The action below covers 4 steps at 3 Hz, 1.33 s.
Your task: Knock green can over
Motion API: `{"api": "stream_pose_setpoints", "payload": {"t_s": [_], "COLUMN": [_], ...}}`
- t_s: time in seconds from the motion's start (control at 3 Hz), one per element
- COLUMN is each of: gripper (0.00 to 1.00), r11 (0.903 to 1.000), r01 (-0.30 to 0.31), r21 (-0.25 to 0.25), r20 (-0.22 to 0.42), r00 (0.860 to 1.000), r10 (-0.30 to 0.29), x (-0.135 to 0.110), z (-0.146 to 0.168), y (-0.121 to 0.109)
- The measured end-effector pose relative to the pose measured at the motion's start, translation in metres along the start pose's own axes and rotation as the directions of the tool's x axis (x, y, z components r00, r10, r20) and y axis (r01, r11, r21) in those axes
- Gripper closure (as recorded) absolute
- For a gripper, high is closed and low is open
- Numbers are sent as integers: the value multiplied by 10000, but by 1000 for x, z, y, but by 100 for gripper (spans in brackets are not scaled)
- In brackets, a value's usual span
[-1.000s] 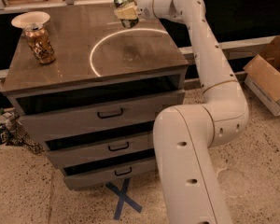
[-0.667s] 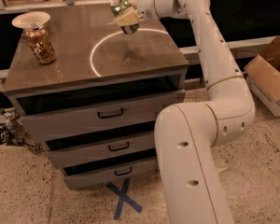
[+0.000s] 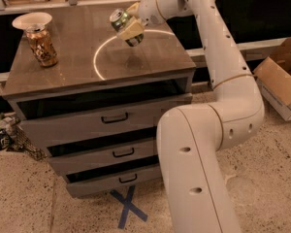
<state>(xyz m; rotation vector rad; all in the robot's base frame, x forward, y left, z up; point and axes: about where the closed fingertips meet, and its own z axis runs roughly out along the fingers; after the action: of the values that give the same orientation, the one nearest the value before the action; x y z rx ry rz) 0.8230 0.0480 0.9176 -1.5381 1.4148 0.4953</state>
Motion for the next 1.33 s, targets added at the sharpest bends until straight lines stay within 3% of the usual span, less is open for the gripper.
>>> {"api": "stream_pose_setpoints", "payload": {"t_s": [0.33, 1.0, 1.33], "gripper": [100, 100, 100], "r11": [9993, 9922, 9817], "r01": [281, 641, 987], "r21": [-245, -1073, -1628], "r20": [-592, -2028, -2901], "r00": [9978, 9755, 9462], "r10": [-295, -849, -1433], "x": [-3, -1, -2], "z": [9, 14, 15], "y": [5, 23, 34]}}
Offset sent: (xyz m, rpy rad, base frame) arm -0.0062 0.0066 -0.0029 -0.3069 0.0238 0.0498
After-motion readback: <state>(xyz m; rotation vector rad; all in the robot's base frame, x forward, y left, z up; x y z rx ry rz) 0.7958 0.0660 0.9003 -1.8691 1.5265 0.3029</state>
